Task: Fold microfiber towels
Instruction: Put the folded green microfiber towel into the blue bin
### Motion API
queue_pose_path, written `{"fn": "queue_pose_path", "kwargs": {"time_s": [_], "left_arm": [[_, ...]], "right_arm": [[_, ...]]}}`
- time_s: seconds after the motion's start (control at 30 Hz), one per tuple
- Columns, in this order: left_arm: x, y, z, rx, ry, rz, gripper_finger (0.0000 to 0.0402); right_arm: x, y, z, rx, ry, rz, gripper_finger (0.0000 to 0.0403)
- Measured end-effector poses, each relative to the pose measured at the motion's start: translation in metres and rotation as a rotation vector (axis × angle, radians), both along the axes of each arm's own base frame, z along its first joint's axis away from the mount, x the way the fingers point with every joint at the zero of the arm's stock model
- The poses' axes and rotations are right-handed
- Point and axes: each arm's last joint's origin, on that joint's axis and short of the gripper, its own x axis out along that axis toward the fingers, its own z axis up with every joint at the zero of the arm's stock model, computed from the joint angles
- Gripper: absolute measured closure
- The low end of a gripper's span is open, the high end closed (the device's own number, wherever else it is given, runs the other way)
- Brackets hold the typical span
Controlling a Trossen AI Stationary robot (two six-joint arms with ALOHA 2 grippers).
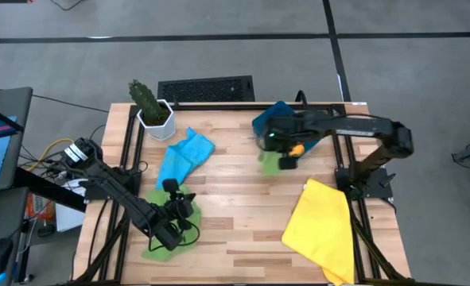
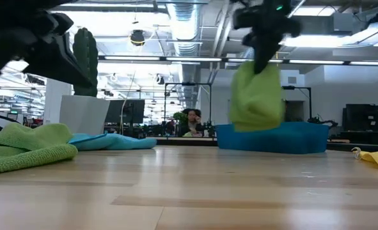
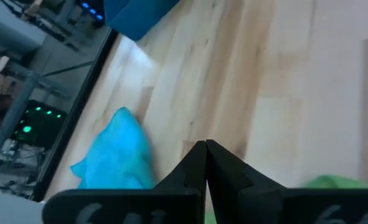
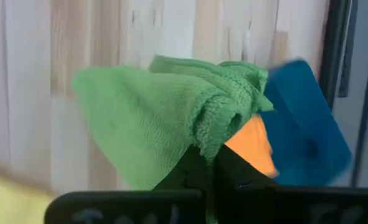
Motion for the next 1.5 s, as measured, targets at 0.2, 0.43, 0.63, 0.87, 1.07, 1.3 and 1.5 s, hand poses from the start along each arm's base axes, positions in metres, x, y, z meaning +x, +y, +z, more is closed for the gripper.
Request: {"fn": "queue_pose_path", "kwargs": {"time_s": [0.2, 0.43, 0.63, 0.87, 1.07, 1.3, 1.5], "left_arm": [[0.004, 0.008, 0.000, 0.019, 0.015, 0.031, 0.0402], [0.005, 0.014, 0.000, 0.036, 0.025, 0.054, 0.0402], [0.006, 0.015, 0.000, 0.032, 0.019, 0.067, 0.0401], [0.005, 0.018, 0.000, 0.036, 0.025, 0.080, 0.0401], [0.008, 0.022, 0.000, 0.033, 0.029, 0.102, 0.0401], [0.011, 0.028, 0.000, 0.034, 0.033, 0.125, 0.0401], [0.011, 0.028, 0.000, 0.035, 0.036, 0.127, 0.0401]], "right_arm": [[-0.037, -0.007, 0.014, -0.031, 0.164, 0.086, 0.0380], [-0.050, -0.025, 0.009, -0.042, 0.353, 0.154, 0.0380], [-0.041, -0.052, -0.003, -0.040, 0.375, 0.218, 0.0380], [-0.020, -0.087, -0.041, 0.009, 0.457, 0.247, 0.0380], [-0.002, -0.097, -0.067, 0.009, 0.483, 0.332, 0.0380], [0.007, -0.104, -0.080, -0.024, 0.502, 0.379, 0.0377], [0.012, -0.107, -0.079, -0.070, 0.459, 0.403, 0.0370]]}}
